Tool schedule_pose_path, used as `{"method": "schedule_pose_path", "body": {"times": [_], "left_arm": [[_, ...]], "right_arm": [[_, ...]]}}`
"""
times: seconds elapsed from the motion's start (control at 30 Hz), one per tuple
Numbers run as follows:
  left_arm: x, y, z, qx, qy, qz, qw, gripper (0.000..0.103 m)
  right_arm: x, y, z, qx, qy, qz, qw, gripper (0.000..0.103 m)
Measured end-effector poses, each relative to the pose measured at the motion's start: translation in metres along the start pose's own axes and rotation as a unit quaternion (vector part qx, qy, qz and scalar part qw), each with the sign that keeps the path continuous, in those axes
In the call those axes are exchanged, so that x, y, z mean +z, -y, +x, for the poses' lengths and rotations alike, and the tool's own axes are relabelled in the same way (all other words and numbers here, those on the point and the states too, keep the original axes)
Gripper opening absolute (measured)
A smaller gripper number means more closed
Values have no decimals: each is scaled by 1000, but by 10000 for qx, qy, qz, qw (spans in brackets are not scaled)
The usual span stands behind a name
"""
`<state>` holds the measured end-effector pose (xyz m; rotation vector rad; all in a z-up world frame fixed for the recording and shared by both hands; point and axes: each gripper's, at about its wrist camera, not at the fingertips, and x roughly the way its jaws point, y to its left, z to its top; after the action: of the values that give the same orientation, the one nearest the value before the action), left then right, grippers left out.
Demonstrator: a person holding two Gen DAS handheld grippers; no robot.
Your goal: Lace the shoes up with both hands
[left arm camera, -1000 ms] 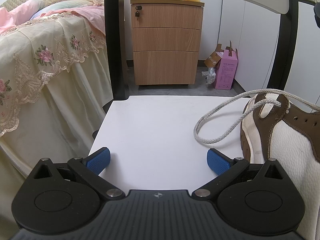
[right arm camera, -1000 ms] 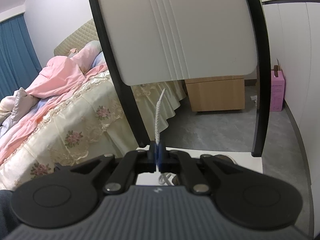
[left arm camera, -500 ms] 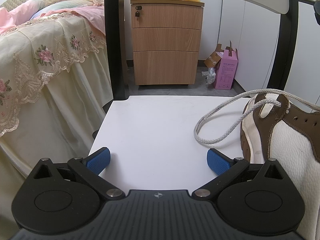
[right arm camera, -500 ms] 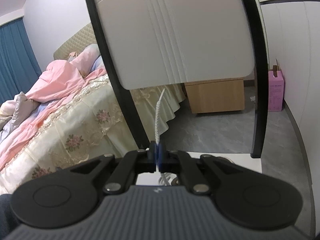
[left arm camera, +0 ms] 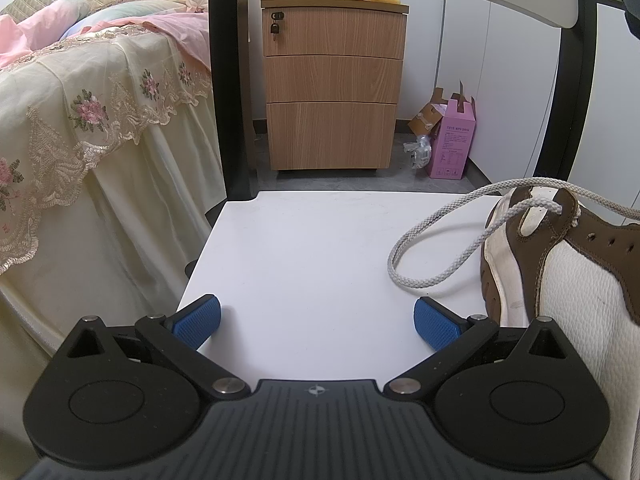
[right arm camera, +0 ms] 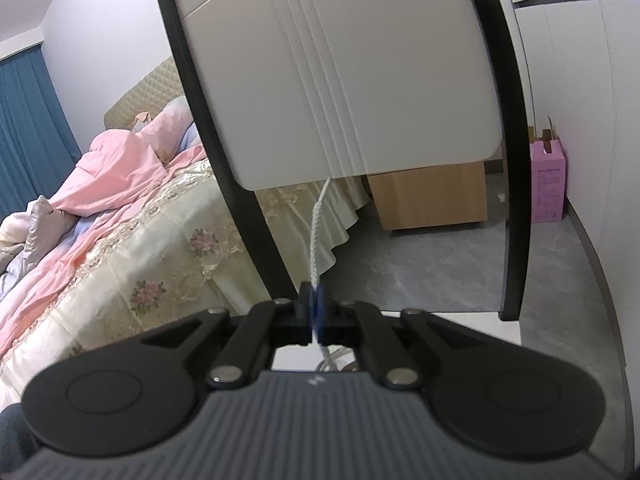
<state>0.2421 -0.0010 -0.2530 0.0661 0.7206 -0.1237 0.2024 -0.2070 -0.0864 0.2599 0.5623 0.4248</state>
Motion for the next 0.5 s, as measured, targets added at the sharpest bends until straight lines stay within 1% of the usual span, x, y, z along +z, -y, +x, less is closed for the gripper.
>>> {"method": "schedule_pose_path", "body": {"times": [0.1, 0.5], "left_arm": [[0, 0, 0, 0, 1, 0, 10000, 103], [0, 0, 0, 1, -1, 2, 10000, 103]], "right_arm": [[1, 0, -1, -6, -14, -57, 10000, 3], [-2, 9, 4, -137, -326, -6, 9994, 3]]}}
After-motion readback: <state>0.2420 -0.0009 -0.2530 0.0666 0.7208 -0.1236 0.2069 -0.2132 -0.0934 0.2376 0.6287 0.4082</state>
